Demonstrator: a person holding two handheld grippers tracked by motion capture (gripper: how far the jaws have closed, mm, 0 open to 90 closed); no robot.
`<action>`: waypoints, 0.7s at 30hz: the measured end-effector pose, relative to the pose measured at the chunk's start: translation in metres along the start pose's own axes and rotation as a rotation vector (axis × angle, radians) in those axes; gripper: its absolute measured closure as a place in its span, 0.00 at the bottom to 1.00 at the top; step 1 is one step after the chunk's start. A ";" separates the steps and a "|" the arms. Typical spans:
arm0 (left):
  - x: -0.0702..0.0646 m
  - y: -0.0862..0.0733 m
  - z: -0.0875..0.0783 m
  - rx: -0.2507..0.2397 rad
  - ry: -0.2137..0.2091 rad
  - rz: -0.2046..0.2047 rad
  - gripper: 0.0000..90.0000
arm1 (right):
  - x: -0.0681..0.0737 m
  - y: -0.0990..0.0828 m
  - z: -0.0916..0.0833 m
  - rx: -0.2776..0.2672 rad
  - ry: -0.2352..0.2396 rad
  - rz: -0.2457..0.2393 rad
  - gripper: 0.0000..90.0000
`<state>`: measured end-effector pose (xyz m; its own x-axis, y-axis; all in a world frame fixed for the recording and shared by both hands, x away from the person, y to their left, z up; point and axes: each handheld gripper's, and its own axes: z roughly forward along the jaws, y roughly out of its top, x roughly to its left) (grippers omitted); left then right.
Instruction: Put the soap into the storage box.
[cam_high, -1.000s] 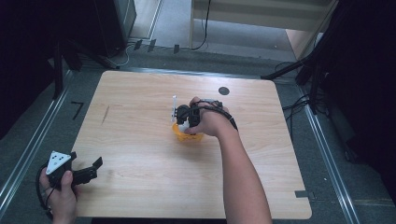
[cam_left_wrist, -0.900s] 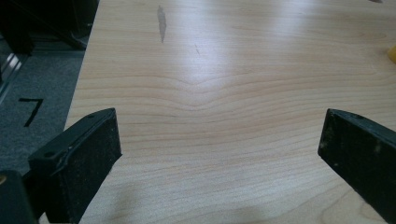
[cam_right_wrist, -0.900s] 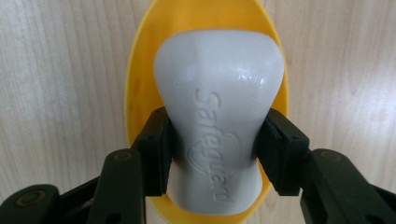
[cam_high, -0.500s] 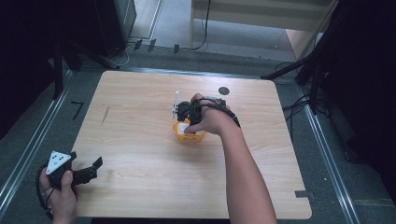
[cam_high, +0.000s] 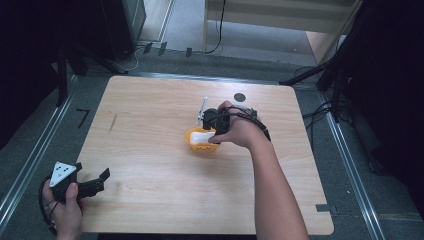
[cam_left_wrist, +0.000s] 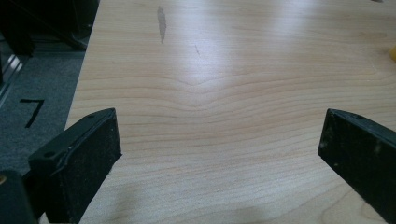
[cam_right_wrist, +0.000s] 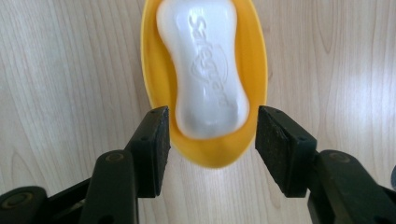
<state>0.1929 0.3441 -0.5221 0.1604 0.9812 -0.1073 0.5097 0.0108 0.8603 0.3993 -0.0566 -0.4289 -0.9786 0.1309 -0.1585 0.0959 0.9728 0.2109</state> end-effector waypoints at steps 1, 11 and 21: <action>0.000 0.000 0.000 0.000 0.000 0.000 0.00 | 0.000 -0.004 0.000 -0.003 0.000 0.005 0.52; 0.000 0.000 0.000 -0.001 -0.001 0.000 0.00 | 0.004 -0.031 -0.002 -0.049 0.006 0.067 0.51; 0.000 0.000 0.000 -0.003 -0.001 -0.004 0.00 | 0.013 -0.064 0.000 -0.090 0.012 0.159 0.47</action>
<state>0.1929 0.3445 -0.5223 0.1588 0.9810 -0.1116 0.5079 0.0157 0.8613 0.3801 -0.1174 -0.4445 -0.9544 0.2794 -0.1050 0.2339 0.9187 0.3182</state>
